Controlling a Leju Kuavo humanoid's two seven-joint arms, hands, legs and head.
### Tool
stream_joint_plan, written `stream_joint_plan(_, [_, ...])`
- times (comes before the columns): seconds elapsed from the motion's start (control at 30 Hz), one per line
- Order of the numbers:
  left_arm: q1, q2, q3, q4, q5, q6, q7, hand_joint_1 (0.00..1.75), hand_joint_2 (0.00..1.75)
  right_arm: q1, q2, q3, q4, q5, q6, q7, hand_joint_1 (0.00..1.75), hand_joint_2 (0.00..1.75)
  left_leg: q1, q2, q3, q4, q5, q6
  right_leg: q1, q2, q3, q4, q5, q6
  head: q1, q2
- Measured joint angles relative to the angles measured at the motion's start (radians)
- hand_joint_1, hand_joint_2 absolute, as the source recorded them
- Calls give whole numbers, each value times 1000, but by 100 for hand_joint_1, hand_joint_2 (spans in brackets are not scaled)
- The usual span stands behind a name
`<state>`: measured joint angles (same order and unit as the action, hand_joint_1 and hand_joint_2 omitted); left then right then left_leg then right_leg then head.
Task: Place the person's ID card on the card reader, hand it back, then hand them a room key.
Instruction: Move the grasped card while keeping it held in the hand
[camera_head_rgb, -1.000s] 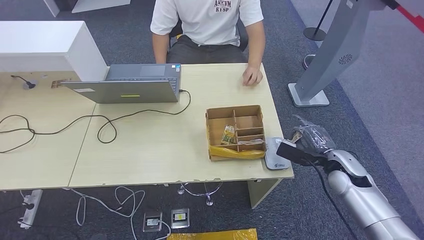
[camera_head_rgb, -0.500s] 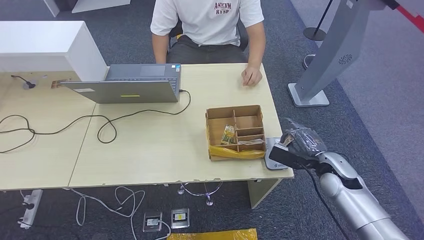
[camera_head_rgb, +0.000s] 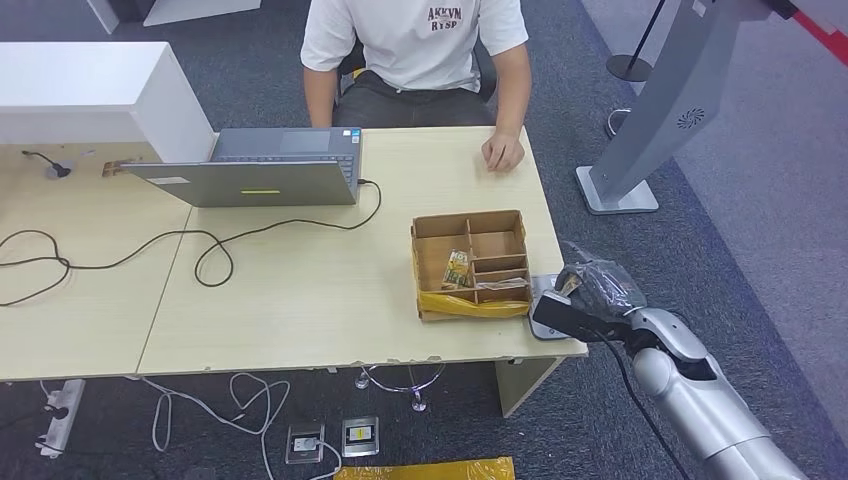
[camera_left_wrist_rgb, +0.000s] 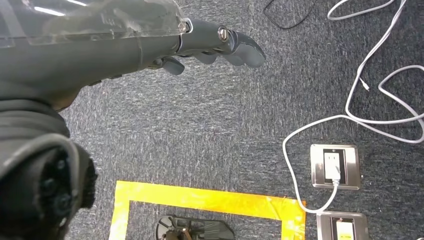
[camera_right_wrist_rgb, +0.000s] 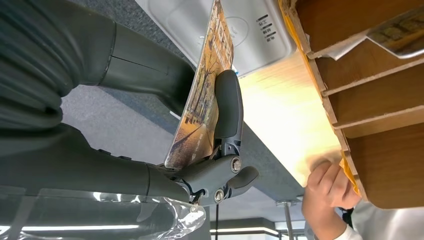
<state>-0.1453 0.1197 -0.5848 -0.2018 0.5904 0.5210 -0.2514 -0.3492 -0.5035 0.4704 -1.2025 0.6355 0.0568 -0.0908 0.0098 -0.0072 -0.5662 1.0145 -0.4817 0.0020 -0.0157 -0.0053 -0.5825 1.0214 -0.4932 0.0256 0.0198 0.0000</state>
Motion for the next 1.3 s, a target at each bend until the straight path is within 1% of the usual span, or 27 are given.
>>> stream_joint_plan(0.67, [0, 0, 0, 0, 4, -11, -2, 0, 0, 7, -4, 13, 39, -22, -6, -3, 175, 175, 0, 0, 0, 0, 0, 0, 0, 0, 0, 0, 0, 0, 0, 0])
stream_joint_plan(1.3, [-1, 1, -1, 0, 11, -12, -4, 0, 0, 22, -34, 41, 30, -55, 19, 18, 175, 175, 0, 1, 1, 0, 0, 0, 0, 1, 0, 0, 0, 0, 0, 0])
